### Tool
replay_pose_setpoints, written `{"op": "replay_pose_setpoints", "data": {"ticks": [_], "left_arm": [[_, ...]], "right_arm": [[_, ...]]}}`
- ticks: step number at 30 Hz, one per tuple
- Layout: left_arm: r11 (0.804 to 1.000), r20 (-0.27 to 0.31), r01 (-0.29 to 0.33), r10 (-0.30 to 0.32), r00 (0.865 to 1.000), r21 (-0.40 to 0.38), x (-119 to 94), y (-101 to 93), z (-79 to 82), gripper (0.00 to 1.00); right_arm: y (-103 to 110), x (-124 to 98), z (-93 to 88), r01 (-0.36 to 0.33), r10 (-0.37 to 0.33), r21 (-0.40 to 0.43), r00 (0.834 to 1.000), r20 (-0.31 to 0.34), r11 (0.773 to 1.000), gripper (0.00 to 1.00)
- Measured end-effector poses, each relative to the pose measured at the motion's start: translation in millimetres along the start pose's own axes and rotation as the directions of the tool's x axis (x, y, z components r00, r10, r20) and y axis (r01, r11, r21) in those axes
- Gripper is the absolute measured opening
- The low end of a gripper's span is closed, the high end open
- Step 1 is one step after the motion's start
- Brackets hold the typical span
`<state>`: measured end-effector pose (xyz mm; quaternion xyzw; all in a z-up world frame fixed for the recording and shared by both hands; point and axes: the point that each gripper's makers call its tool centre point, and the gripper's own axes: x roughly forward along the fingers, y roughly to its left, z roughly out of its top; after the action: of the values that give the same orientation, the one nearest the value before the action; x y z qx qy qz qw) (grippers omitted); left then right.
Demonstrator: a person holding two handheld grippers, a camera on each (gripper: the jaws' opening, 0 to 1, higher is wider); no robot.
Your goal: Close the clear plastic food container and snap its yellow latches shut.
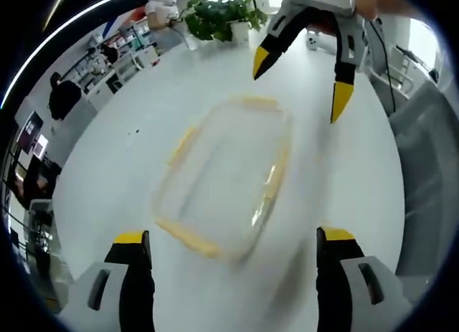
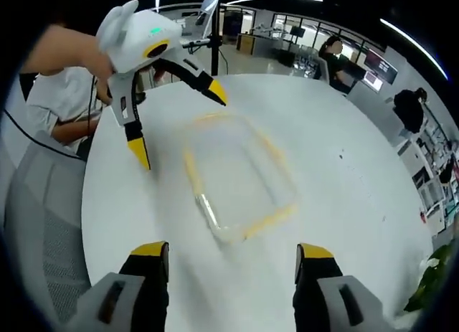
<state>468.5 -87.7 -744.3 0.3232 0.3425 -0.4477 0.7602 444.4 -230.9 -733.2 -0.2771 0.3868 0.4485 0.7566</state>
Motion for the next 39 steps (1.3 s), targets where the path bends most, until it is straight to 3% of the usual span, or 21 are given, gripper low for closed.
{"op": "replay_pose_setpoints", "data": {"ticks": [9,24,39], "left_arm": [[0.999,0.043,-0.008,0.01,0.999,-0.037,-3,-11.1,1.3,0.94],[0.993,0.118,-0.03,0.044,0.992,-0.117,-13,-31.1,-6.4,0.96],[0.985,0.189,-0.034,0.066,0.98,-0.168,-29,-51.1,-25.4,0.97]], "right_arm": [[10,-5,-3.3,0.026,-0.028,0.039,0.998,0.049,0.999,0.7],[23,-20,-8.4,0.091,-0.105,0.089,0.98,0.17,0.992,0.71],[47,-32,-37.1,0.118,-0.147,0.14,0.964,0.219,0.983,0.72]]}}
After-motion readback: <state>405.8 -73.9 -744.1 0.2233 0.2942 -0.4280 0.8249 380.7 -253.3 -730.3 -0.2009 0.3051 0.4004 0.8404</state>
